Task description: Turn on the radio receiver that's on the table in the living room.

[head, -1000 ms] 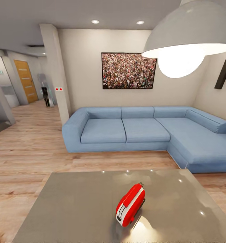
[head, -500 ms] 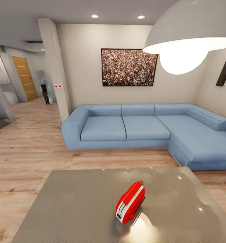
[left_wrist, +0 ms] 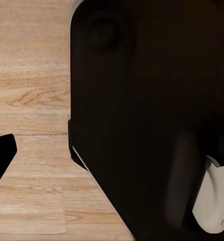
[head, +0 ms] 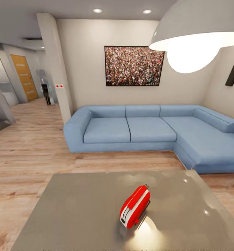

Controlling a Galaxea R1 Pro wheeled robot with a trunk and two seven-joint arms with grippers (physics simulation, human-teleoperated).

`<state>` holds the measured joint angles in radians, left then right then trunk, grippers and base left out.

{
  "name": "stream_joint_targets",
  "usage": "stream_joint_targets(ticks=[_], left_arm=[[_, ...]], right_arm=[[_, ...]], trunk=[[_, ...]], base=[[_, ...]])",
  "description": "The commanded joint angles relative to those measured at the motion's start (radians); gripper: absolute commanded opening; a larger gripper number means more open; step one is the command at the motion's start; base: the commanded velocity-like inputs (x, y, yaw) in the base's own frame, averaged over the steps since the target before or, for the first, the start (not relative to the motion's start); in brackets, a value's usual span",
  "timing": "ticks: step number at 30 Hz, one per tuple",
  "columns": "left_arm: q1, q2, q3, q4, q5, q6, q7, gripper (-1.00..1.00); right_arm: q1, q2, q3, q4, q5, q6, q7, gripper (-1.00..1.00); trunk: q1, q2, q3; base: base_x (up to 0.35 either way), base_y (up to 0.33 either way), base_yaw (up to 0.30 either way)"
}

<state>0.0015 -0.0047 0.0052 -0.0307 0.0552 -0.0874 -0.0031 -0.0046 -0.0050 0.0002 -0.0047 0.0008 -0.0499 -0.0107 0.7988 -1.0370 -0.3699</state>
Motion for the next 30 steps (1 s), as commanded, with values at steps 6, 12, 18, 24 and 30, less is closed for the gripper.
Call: stream_joint_targets(ticks=[6, 12, 18, 24, 30], left_arm=[[0.0, -0.001, -0.001, 0.0, -0.001, 0.0, 0.0, 1.0], [0.0, 0.0, -0.001, -0.001, -0.001, 0.0, 0.0, 1.0], [0.0, 0.0, -0.002, -0.001, -0.002, -0.001, 0.0, 1.0], [0.0, 0.0, -0.002, -0.002, -0.001, -0.001, 0.0, 1.0], [0.0, 0.0, -0.002, -0.001, -0.001, -0.001, 0.0, 1.0]], right_arm=[[0.0, -0.002, -0.002, 0.0, -0.002, -0.001, -0.001, 1.0], [0.0, -0.003, -0.004, 0.0, -0.004, -0.001, 0.0, 1.0], [0.0, -0.003, -0.005, 0.0, -0.004, -0.001, 0.0, 1.0], [0.0, -0.003, -0.005, 0.0, -0.004, -0.001, 0.0, 1.0], [0.0, -0.003, -0.005, 0.0, -0.005, -0.001, 0.0, 1.0]], trunk=[[0.0, 0.0, -0.01], [0.0, 0.0, -0.019], [0.0, 0.0, -0.029], [0.0, 0.0, -0.039], [0.0, 0.0, -0.044]], base=[[0.0, 0.0, 0.0], [0.0, 0.0, 0.0], [0.0, 0.0, 0.0], [0.0, 0.0, 0.0], [0.0, 0.0, 0.0]])
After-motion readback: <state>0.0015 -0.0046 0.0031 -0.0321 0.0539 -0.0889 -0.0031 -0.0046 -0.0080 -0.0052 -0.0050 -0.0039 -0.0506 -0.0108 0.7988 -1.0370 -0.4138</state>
